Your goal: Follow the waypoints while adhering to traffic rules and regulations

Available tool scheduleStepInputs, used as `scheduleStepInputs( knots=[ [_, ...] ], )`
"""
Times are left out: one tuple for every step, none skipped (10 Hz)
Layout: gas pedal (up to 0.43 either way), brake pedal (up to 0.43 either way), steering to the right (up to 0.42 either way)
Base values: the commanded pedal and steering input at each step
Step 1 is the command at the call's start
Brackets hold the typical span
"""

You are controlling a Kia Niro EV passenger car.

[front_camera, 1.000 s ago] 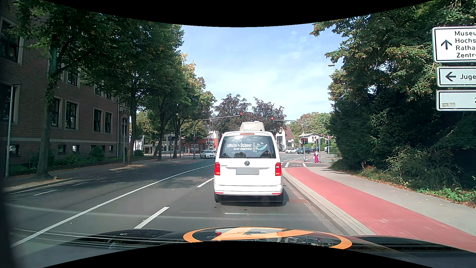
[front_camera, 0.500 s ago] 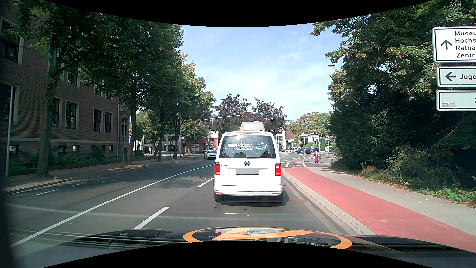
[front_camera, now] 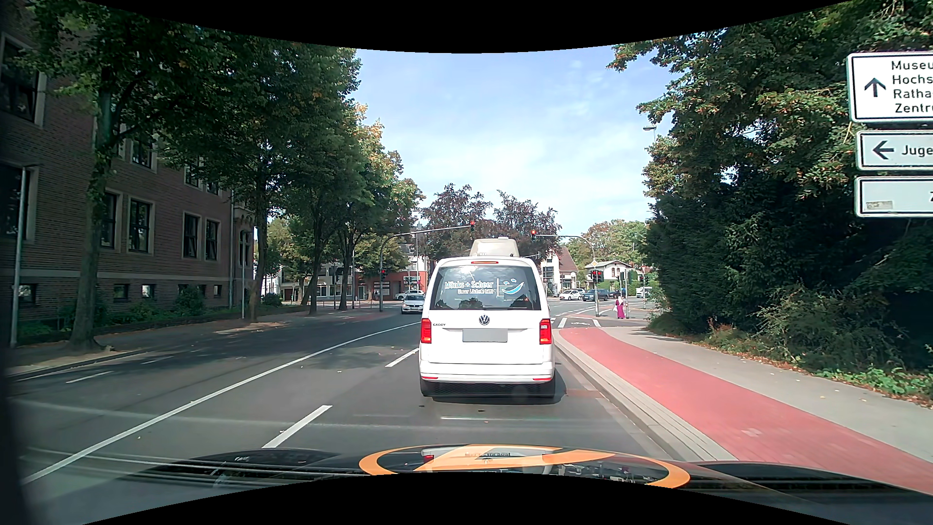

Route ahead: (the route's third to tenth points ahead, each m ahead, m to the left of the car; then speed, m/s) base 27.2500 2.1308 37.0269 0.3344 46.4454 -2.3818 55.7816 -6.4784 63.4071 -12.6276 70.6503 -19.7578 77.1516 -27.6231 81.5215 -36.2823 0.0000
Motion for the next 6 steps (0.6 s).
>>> scheduleStepInputs(
  knots=[
    [0.0,0.183,0.001],
    [0.0,0.183,0.001],
    [0.0,0.183,0.001],
    [0.0,0.183,0.001],
    [0.0,0.183,0.001],
    [0.0,0.183,0.001]
  ],
)
